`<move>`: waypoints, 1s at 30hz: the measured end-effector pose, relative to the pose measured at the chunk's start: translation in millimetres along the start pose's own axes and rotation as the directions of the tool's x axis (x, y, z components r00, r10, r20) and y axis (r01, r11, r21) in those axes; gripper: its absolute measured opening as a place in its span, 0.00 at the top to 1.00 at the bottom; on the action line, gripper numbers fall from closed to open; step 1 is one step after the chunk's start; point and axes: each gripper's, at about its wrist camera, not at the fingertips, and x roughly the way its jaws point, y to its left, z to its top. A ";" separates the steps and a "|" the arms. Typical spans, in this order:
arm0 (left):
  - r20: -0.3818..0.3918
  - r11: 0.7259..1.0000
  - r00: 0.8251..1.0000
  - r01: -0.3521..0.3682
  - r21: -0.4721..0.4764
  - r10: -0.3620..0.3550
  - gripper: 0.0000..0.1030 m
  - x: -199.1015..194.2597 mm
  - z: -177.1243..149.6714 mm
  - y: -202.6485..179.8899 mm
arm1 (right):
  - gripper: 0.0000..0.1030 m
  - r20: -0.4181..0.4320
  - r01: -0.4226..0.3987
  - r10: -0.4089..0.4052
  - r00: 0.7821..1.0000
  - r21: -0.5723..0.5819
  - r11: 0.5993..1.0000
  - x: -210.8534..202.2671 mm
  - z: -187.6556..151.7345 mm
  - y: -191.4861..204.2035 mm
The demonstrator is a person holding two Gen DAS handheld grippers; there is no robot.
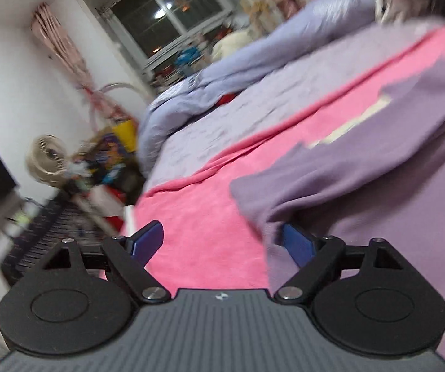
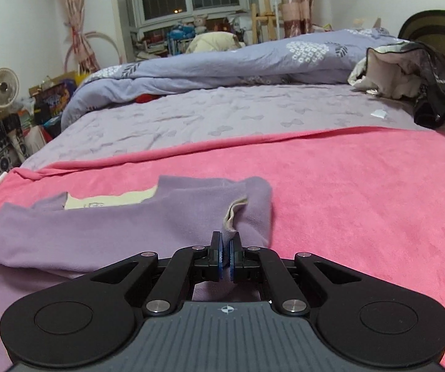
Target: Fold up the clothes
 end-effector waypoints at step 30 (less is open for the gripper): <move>-0.032 0.989 0.996 0.080 -0.128 -0.085 0.11 -155.5 -97.4 51.8 | 0.49 -0.006 -0.218 0.219 0.976 -0.115 0.969 -196.7 -137.8 -70.1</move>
